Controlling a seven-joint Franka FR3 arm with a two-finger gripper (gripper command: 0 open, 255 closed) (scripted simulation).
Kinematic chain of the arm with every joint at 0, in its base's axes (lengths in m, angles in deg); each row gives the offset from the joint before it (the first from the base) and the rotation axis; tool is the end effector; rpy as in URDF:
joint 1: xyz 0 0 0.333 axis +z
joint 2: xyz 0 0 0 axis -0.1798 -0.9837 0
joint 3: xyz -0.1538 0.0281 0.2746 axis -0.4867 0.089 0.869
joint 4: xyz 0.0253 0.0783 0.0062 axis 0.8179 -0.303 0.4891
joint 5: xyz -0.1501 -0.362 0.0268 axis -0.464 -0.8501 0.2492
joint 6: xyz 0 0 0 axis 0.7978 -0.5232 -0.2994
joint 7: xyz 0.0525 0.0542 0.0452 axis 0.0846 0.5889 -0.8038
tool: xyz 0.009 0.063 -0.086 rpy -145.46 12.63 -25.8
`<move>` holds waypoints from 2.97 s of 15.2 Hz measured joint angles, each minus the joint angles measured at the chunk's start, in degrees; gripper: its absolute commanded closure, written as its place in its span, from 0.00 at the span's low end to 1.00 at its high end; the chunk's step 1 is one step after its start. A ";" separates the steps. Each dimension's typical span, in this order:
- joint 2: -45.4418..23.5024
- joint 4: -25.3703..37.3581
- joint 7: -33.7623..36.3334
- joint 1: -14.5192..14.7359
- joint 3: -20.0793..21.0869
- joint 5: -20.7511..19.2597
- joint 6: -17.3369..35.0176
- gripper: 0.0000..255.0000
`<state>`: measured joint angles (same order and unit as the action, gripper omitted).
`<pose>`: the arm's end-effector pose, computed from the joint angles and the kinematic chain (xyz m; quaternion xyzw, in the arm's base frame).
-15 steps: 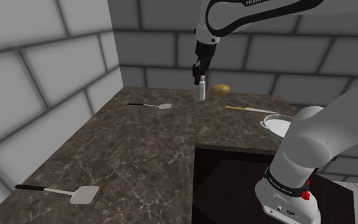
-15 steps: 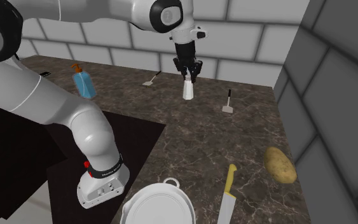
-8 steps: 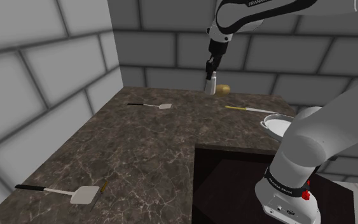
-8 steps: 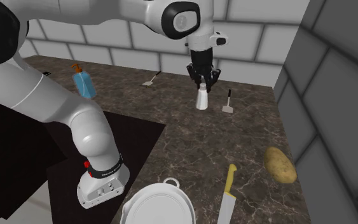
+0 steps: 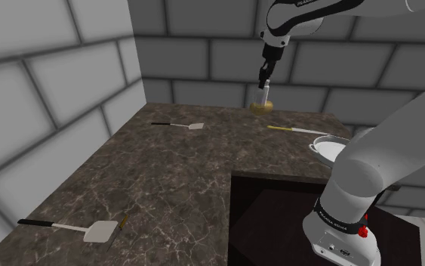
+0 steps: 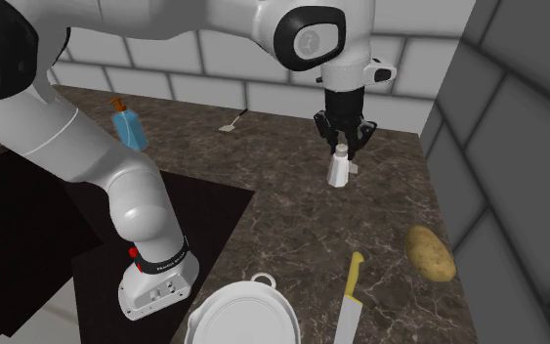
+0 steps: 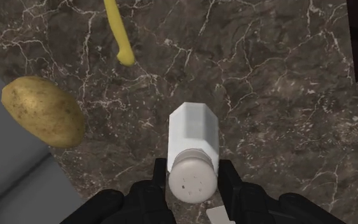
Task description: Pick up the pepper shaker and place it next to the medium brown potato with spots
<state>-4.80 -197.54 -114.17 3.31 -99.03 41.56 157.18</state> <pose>0.3955 -0.2067 0.5411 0.9915 0.0982 0.0793 0.0328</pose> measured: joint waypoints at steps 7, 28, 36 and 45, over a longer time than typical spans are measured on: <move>-8.26 8.74 -11.10 -1.52 -8.28 2.11 -0.23 1.00; -33.40 27.73 -35.92 -8.16 -20.52 18.99 0.69 1.00; -35.09 23.30 -37.65 -8.48 -20.19 20.80 6.28 1.00; -37.32 18.82 -39.81 -8.91 -19.49 23.33 12.33 1.00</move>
<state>-42.12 -178.72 -153.98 -5.60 -118.51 64.89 169.51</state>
